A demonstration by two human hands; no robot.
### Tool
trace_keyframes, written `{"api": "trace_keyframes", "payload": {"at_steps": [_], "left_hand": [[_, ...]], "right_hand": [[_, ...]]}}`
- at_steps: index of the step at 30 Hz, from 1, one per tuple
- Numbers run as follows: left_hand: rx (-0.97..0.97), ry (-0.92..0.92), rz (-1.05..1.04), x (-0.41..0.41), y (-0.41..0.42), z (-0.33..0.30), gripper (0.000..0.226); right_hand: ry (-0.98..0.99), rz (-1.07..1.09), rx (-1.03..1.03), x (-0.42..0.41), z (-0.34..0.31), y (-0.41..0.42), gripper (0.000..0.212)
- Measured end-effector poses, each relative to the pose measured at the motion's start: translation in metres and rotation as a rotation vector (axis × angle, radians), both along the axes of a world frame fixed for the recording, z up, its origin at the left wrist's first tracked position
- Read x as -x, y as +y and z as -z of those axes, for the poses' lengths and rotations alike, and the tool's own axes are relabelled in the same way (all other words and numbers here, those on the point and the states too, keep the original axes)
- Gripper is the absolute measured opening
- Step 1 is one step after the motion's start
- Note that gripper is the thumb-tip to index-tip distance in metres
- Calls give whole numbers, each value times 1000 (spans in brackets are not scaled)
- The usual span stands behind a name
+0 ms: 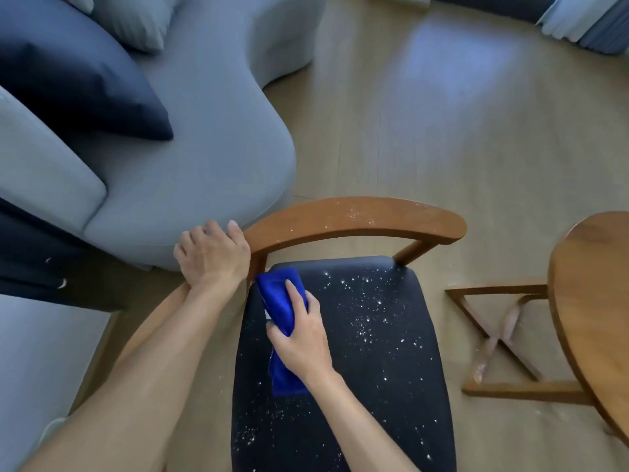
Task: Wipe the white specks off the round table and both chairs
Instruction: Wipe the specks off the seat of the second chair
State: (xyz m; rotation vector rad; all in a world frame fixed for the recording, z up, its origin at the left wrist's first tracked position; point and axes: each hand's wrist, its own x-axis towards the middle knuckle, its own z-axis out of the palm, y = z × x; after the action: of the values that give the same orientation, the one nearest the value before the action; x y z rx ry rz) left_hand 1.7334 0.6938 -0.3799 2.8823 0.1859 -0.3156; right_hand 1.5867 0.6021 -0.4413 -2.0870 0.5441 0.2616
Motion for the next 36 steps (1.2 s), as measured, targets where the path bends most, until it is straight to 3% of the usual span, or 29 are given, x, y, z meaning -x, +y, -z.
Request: {"api": "trace_keyframes", "payload": {"at_steps": [4,6,17,23,32,36], "left_hand": [[-145,-52,45,4,-8,22,59],[-167,-92,57,4,-9,27,59],[-175,-188,76,3,-9,33,59],[-140,-163,46,4,-11,29,56],[-108,-186,29,9,-18,24,61],[-102,-202,24,8,-19,24,57]], "right_hand": [[67,-218,533,-18,57,0,78],[8,-302,652,-22,79,6,79],[-153,-346,705,-26,119,3,50],[-243,-414,761,-34,123,-49,54],[-131,-5,880,32,120,-234,50],[47,407,713,42,122,-232,43]]}}
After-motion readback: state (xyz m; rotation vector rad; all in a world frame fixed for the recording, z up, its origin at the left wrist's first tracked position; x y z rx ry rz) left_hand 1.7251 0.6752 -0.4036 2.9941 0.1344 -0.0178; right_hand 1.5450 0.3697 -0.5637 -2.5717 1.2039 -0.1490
